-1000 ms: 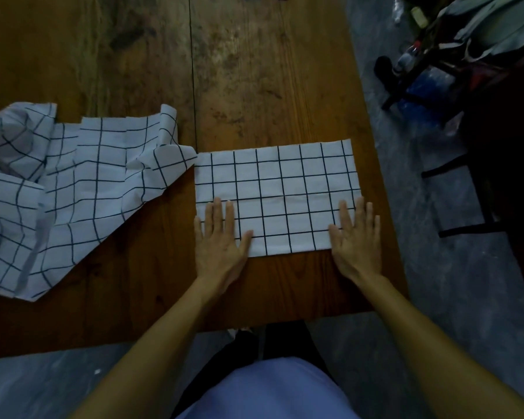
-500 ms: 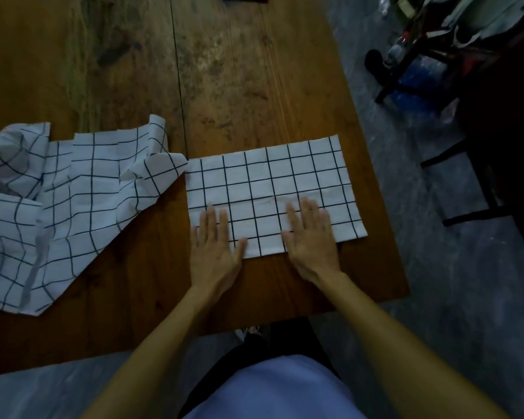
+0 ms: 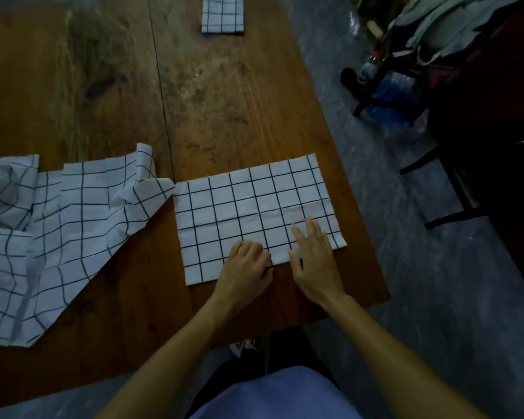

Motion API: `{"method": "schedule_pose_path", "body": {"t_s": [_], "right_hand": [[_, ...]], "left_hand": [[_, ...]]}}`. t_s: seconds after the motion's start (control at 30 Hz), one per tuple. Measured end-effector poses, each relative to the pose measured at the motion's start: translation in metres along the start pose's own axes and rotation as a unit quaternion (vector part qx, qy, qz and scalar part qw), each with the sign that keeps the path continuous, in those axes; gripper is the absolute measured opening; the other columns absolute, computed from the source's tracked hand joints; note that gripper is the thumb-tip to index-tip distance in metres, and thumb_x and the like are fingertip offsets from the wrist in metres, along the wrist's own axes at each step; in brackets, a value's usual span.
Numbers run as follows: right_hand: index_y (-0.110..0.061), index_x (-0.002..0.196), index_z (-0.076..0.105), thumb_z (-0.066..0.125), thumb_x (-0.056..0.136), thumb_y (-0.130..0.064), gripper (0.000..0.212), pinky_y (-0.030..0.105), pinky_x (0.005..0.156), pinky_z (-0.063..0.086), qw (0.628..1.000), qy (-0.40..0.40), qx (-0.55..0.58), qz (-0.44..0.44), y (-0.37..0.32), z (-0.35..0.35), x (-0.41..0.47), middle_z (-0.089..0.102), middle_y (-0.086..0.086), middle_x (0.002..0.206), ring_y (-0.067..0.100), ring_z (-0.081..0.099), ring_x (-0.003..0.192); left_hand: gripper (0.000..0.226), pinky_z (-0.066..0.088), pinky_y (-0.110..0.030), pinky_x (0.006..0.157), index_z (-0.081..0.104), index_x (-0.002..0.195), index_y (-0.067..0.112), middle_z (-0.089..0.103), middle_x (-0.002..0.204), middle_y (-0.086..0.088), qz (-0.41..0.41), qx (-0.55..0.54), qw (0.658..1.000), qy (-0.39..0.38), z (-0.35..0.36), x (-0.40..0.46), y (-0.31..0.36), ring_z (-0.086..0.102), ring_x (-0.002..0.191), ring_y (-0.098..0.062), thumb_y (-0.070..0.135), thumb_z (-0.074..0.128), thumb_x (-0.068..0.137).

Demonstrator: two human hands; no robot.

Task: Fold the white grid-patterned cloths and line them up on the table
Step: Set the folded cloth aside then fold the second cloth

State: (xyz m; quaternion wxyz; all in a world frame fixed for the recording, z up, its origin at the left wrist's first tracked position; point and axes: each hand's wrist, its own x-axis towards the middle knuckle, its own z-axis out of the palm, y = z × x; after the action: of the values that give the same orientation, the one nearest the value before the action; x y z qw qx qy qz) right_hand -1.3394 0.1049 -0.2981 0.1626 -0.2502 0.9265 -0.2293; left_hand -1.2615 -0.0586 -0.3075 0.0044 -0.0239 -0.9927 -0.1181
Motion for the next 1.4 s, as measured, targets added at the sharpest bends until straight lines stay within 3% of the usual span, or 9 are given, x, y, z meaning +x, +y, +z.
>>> {"method": "schedule_pose_path", "body": {"t_s": [0.2, 0.3, 0.43, 0.63, 0.83, 1.0, 1.13, 1.27, 1.4], "right_hand": [[-0.016, 0.143, 0.039, 0.048, 0.094, -0.024, 0.050, 0.040, 0.120, 0.007, 1.000, 0.014, 0.002, -0.009, 0.005, 0.012, -0.010, 0.021, 0.012, 0.157, 0.019, 0.004, 0.147], [-0.017, 0.133, 0.050, 0.062, 0.086, -0.023, 0.049, 0.044, 0.118, 0.016, 0.998, 0.010, -0.029, -0.062, -0.002, 0.012, -0.013, 0.037, 0.013, 0.149, 0.027, 0.023, 0.144], [-0.018, 0.105, 0.066, 0.071, 0.079, -0.018, 0.027, 0.041, 0.093, 0.048, 0.992, 0.073, -0.062, -0.083, -0.023, 0.000, -0.002, 0.064, 0.003, 0.102, 0.022, 0.059, 0.101], [-0.017, 0.097, 0.070, 0.071, 0.082, -0.013, 0.016, 0.033, 0.072, 0.050, 0.985, 0.136, -0.054, -0.094, -0.057, -0.041, 0.015, 0.068, 0.001, 0.086, 0.017, 0.063, 0.076], [-0.016, 0.104, 0.069, 0.064, 0.088, -0.016, 0.017, 0.028, 0.074, 0.053, 0.981, 0.150, -0.064, -0.103, -0.096, -0.082, 0.013, 0.071, 0.002, 0.094, 0.016, 0.065, 0.081], [-0.017, 0.109, 0.068, 0.056, 0.090, -0.009, 0.023, 0.028, 0.085, 0.051, 0.979, 0.187, 0.025, -0.073, -0.121, -0.122, 0.011, 0.068, 0.000, 0.107, 0.013, 0.063, 0.096], [-0.029, 0.099, 0.068, 0.061, 0.089, -0.010, 0.023, 0.022, 0.070, 0.057, 0.973, 0.117, 0.197, -0.016, -0.131, -0.153, 0.004, 0.067, -0.011, 0.100, 0.002, 0.065, 0.089], [-0.011, 0.098, 0.067, 0.059, 0.088, 0.000, 0.016, 0.006, 0.052, 0.044, 0.963, 0.054, 0.259, -0.042, -0.139, -0.179, -0.006, 0.061, -0.007, 0.088, -0.016, 0.057, 0.061], [-0.013, 0.095, 0.069, 0.066, 0.084, -0.002, 0.016, 0.005, 0.060, 0.045, 0.958, 0.019, 0.271, -0.098, -0.128, -0.186, -0.001, 0.064, -0.006, 0.095, -0.019, 0.058, 0.072]], "left_hand": [[0.013, 0.045, -0.035, 0.080, 0.065, 0.086, 0.010, 0.064, 0.087, -0.008, 0.050, 0.033, 0.997, 0.040, 0.002, 0.002, -0.005, 0.057, 0.080, -0.022, 0.022, 0.068, 0.081], [0.012, 0.047, -0.035, 0.076, 0.065, 0.084, 0.010, 0.065, 0.082, -0.008, 0.039, 0.016, 0.998, 0.056, -0.006, 0.007, -0.005, 0.059, 0.075, -0.021, 0.021, 0.062, 0.084], [0.023, 0.051, -0.033, 0.066, 0.062, 0.083, 0.011, 0.065, 0.078, -0.006, 0.023, -0.021, 0.997, 0.076, -0.030, 0.013, 0.004, 0.060, 0.068, -0.020, 0.024, 0.044, 0.088], [0.012, 0.039, -0.022, 0.052, 0.062, 0.098, 0.011, 0.066, 0.084, -0.004, -0.066, -0.053, 0.996, 0.035, -0.072, 0.013, 0.008, 0.059, 0.060, -0.015, 0.018, 0.061, 0.088], [0.004, 0.040, -0.019, 0.039, 0.058, 0.089, 0.010, 0.063, 0.073, -0.004, -0.087, -0.109, 0.979, 0.149, -0.121, 0.017, 0.016, 0.049, 0.045, -0.009, 0.011, 0.062, 0.087], [0.027, 0.049, -0.024, 0.051, 0.057, 0.094, 0.018, 0.059, 0.079, 0.004, -0.058, -0.193, 0.965, 0.170, -0.143, 0.002, 0.037, 0.053, 0.057, -0.007, 0.040, 0.041, 0.095], [0.029, 0.047, -0.028, 0.049, 0.053, 0.082, 0.022, 0.052, 0.065, 0.008, -0.139, -0.346, 0.889, 0.266, -0.159, 0.000, 0.034, 0.052, 0.056, -0.006, 0.040, 0.035, 0.096], [0.022, 0.050, -0.029, 0.079, 0.058, 0.112, 0.018, 0.062, 0.107, 0.000, -0.207, -0.313, 0.878, 0.299, -0.165, 0.010, 0.012, 0.058, 0.096, -0.012, 0.027, 0.049, 0.095], [0.046, 0.040, -0.044, 0.100, 0.045, 0.134, 0.016, 0.052, 0.129, -0.009, -0.348, -0.299, 0.858, 0.232, -0.169, 0.017, -0.004, 0.047, 0.117, -0.022, 0.036, 0.049, 0.093]]}}
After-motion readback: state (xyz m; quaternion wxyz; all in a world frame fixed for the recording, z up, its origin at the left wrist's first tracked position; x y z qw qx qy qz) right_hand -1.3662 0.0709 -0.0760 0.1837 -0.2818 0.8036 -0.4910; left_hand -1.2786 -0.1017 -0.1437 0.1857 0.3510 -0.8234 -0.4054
